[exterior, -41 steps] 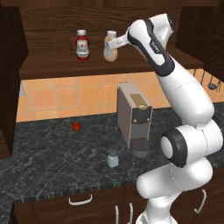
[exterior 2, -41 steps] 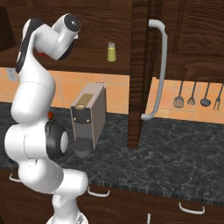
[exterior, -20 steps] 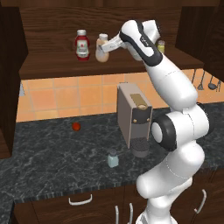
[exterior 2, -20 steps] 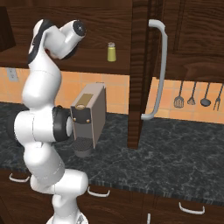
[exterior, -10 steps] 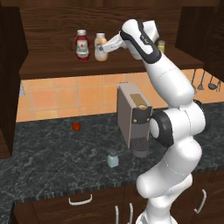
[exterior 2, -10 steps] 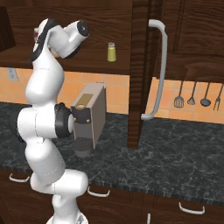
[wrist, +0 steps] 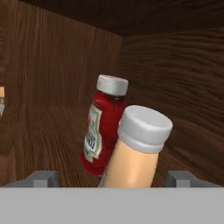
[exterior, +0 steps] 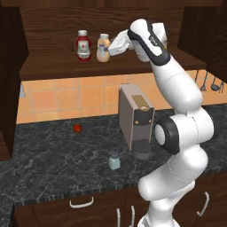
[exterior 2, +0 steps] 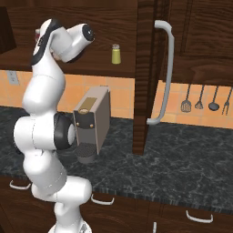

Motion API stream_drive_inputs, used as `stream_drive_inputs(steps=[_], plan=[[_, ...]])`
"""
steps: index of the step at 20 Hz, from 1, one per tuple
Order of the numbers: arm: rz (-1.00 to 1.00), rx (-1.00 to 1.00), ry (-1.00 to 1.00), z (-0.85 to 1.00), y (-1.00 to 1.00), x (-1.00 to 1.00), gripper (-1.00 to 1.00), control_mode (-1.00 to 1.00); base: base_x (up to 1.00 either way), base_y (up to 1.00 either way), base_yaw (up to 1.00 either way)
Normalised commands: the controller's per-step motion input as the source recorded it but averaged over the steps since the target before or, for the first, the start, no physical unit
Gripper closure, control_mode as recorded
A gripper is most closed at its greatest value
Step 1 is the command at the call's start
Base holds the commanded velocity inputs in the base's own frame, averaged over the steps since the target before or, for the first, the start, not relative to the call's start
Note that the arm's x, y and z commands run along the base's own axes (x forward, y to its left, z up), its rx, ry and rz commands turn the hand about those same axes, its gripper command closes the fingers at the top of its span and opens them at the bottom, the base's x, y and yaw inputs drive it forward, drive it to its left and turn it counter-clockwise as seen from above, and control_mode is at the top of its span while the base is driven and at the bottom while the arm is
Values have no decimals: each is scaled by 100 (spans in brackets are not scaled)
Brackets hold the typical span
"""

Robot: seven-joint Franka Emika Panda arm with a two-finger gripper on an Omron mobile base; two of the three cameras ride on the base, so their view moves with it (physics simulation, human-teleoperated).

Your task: Put the shaker and condiment bottle from the counter next to their counterparts in the cabinet.

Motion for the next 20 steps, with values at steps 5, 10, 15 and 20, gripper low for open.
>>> stream_drive_inputs(steps=[5,10,15,20], plan=[[4,0,-24,17,0,-57,-100,-100,0,0,0],[0,0,-15,29,-20,-45,-100,-100,0,0,0],[-6,-3,-2,23,-49,-49,-100,-100,0,0,0],[-21,-5,-2,0,-34,-97,-100,-100,0,0,0]])
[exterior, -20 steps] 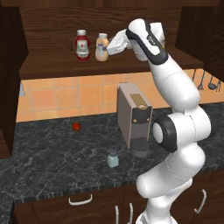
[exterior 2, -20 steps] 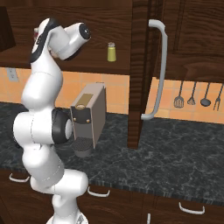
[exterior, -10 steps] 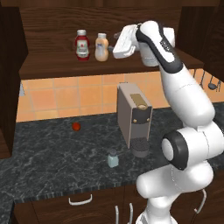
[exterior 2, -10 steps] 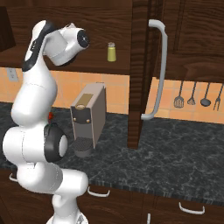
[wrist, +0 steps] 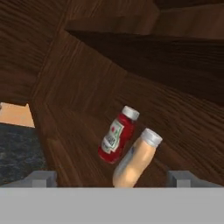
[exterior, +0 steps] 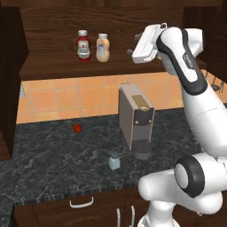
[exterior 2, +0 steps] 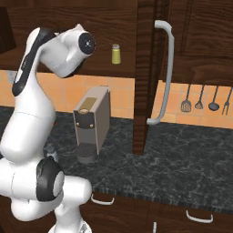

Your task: Put the shaker and condiment bottle from the counter next to their counterparts in the cabinet.

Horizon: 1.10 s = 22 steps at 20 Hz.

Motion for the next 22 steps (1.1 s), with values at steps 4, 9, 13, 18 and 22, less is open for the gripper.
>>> stream_drive_inputs(steps=[4,9,13,18,22], plan=[[-42,0,-8,-12,0,-100,-100,-100,0,0,0],[-57,2,-8,-17,0,-100,-100,-100,0,0,0],[-54,11,-10,-21,0,-100,-100,-100,0,0,0],[-54,17,-10,-12,0,-100,-100,-100,0,0,0],[-55,16,-7,-23,0,-100,-100,-100,0,0,0]])
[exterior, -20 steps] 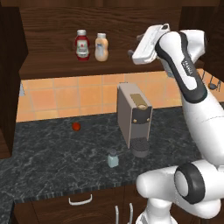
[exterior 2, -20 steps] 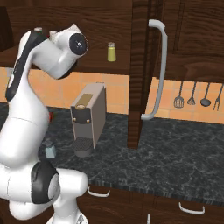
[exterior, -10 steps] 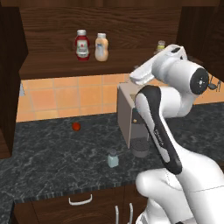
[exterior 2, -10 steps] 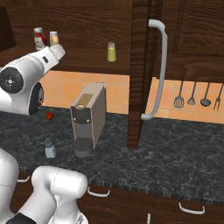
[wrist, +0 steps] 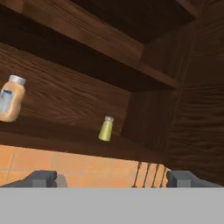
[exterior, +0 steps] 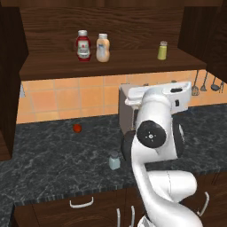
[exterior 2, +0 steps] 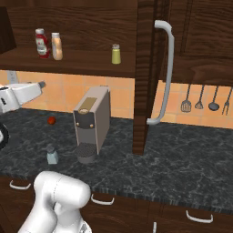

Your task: Put the shaker and condiment bottle from the counter next to their counterparts in the cabinet.

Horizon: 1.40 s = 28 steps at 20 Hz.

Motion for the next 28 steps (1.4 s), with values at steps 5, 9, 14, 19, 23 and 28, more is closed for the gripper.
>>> stream_drive_inputs(steps=[5,9,14,19,23,28], plan=[[-38,6,-8,-91,10,-99,-100,-100,0,0,0],[-8,0,-8,-100,69,-24,-100,-100,0,0,0],[24,0,-8,-100,37,1,-100,-100,0,0,0],[24,0,-9,-100,21,30,-100,-100,0,0,0],[13,0,-5,-100,5,64,-100,-100,0,0,0],[1,2,-8,-100,0,75,-100,-100,0,0,0]])
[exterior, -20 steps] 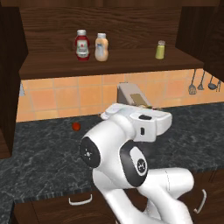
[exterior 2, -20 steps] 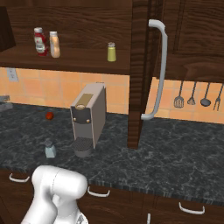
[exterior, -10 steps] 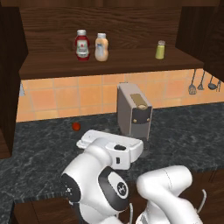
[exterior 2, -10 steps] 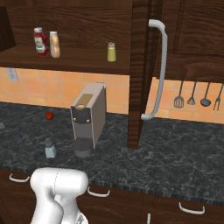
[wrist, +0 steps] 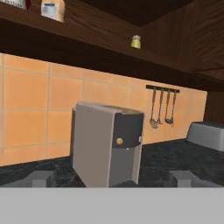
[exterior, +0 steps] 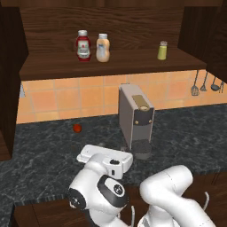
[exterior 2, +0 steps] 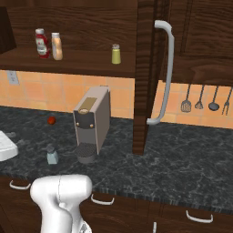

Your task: Put the shaker and condiment bottle from the counter next to their counterparts in the cabinet.

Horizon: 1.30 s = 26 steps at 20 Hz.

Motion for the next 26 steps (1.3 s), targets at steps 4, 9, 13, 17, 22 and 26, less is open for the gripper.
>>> stream_drive_inputs(steps=[4,9,13,17,22,26], plan=[[1,0,0,-100,25,49,-100,-100,0,0,0],[-34,0,2,-96,49,0,-100,-100,0,0,0],[-10,1,6,-21,24,3,-100,-100,0,0,0],[-3,3,0,-10,0,26,-100,-100,0,0,0],[4,4,7,-49,0,53,-100,-100,0,0,0],[1,1,6,-16,-1,9,-100,-100,0,0,0]])
